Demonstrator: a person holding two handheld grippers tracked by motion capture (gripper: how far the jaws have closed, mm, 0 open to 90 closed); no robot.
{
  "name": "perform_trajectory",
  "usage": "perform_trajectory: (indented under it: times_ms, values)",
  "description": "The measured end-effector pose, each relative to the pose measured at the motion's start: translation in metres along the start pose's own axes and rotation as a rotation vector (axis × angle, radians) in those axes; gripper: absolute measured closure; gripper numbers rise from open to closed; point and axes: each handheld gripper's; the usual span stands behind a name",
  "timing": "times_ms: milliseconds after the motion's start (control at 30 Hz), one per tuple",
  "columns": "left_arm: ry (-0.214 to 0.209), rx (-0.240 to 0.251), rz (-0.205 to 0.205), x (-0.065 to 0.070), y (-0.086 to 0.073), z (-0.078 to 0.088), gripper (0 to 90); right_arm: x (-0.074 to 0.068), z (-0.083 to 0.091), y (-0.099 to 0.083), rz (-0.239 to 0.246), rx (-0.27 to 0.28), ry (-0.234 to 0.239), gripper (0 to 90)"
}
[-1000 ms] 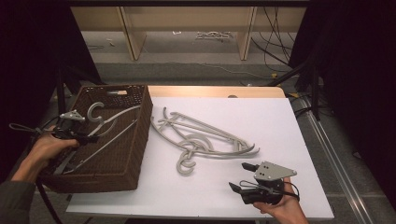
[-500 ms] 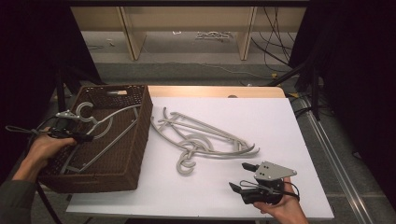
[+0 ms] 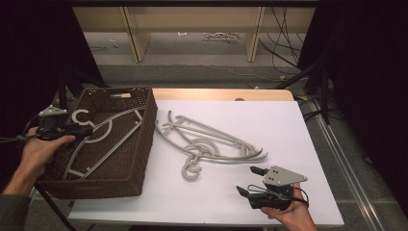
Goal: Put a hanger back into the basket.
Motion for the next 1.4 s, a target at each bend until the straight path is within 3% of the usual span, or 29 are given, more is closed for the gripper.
perform_trajectory:
  times_ms: [33, 167, 200, 267, 467, 800, 967, 1067, 1167, 1267, 1333, 1400]
  values:
    - [-0.010, 0.050, 0.026, 0.008, 0.002, 0.002, 37.0, 0.000, 0.000, 0.000, -0.001, 0.003, -0.001, 24.1]
    - [-0.046, 0.121, 0.022, 0.030, 0.007, 0.008, 31.2, -0.001, 0.000, 0.000, 0.000, 0.013, -0.006, 23.4]
    - [-0.074, 0.141, 0.035, 0.035, 0.008, 0.010, 31.2, -0.001, 0.000, 0.000, 0.000, 0.013, -0.006, 23.4]
    - [-0.158, 0.195, 0.122, 0.049, 0.008, 0.014, 25.0, 0.000, 0.000, 0.000, -0.004, 0.020, -0.012, 23.3]
    - [-0.249, 0.278, 0.065, 0.093, 0.009, 0.023, 20.3, 0.000, 0.000, 0.000, -0.010, 0.019, -0.023, 21.9]
    - [-0.408, 0.331, -0.016, 0.160, 0.000, 0.025, 17.8, -0.001, -0.003, 0.000, -0.014, 0.051, -0.018, 20.7]
    - [-0.449, 0.387, -0.030, 0.186, -0.011, 0.020, 18.4, -0.002, -0.004, 0.000, -0.007, 0.068, -0.024, 20.7]
    - [-0.475, 0.410, -0.060, 0.197, -0.018, 0.017, 18.4, -0.002, -0.004, 0.000, -0.017, 0.061, -0.025, 20.7]
    - [-0.479, 0.428, -0.095, 0.208, -0.026, 0.013, 18.3, 0.000, -0.007, 0.000, -0.041, 0.080, -0.009, 20.7]
    - [-0.496, 0.431, -0.082, 0.215, -0.035, 0.009, 18.3, 0.000, -0.009, 0.000, -0.037, 0.088, -0.009, 20.6]
    - [-0.481, 0.446, -0.080, 0.219, -0.042, 0.009, 18.8, 0.000, -0.010, -0.001, -0.047, 0.082, 0.000, 20.6]
    - [-0.474, 0.466, -0.102, 0.223, -0.047, 0.008, 19.9, 0.001, -0.011, -0.001, -0.038, 0.083, -0.005, 20.6]
Point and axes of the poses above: each handheld gripper's, and its own axes: z roughly backward along the jaws, y roughly out of its top, x roughly to its right, and after that the axes turned 7 degrees about x, right-handed
